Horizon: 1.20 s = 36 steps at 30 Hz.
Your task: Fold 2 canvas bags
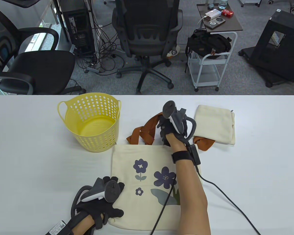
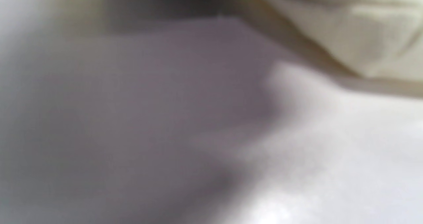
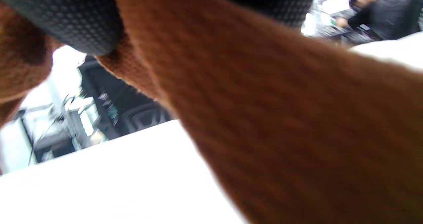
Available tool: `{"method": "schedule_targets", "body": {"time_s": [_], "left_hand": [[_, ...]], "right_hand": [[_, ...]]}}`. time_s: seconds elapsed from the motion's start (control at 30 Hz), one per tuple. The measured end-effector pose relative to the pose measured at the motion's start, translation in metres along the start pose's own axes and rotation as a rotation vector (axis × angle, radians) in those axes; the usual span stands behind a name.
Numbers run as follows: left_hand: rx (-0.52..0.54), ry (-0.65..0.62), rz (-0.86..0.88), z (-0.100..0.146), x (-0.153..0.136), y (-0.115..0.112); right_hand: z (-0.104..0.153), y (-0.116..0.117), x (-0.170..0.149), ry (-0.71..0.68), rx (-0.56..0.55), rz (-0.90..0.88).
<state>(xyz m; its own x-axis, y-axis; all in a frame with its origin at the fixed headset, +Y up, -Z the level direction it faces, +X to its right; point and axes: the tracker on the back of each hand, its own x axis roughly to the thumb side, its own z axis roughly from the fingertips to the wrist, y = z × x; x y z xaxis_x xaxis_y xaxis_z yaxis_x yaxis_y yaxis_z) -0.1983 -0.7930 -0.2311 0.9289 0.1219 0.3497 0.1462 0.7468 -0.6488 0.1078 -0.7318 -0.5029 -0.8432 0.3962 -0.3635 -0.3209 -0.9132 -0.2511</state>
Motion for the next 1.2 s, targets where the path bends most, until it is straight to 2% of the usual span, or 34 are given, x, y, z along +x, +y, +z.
{"method": "schedule_targets", "body": {"time_s": [0.1,0.2,0.47,0.6,0.9,1.2], "left_hand": [[-0.001,0.000,0.000,0.000,0.000,0.000],[-0.004,0.000,-0.001,0.000,0.000,0.000],[-0.011,-0.001,-0.006,0.000,-0.001,-0.001],[-0.013,-0.002,-0.007,0.000,0.000,-0.001],[-0.017,-0.006,-0.004,0.001,0.000,-0.001],[-0.022,-0.008,-0.004,0.002,0.000,0.000]], "right_hand": [[-0.015,0.007,-0.015,0.122,0.031,-0.111],[-0.022,0.016,-0.023,0.149,0.070,-0.084],[-0.020,0.040,-0.019,0.063,0.142,0.187],[-0.012,0.043,-0.016,-0.013,0.229,0.298],[0.028,0.012,-0.028,-0.225,0.242,0.321],[0.102,-0.041,-0.072,-0.427,0.263,0.282]]}}
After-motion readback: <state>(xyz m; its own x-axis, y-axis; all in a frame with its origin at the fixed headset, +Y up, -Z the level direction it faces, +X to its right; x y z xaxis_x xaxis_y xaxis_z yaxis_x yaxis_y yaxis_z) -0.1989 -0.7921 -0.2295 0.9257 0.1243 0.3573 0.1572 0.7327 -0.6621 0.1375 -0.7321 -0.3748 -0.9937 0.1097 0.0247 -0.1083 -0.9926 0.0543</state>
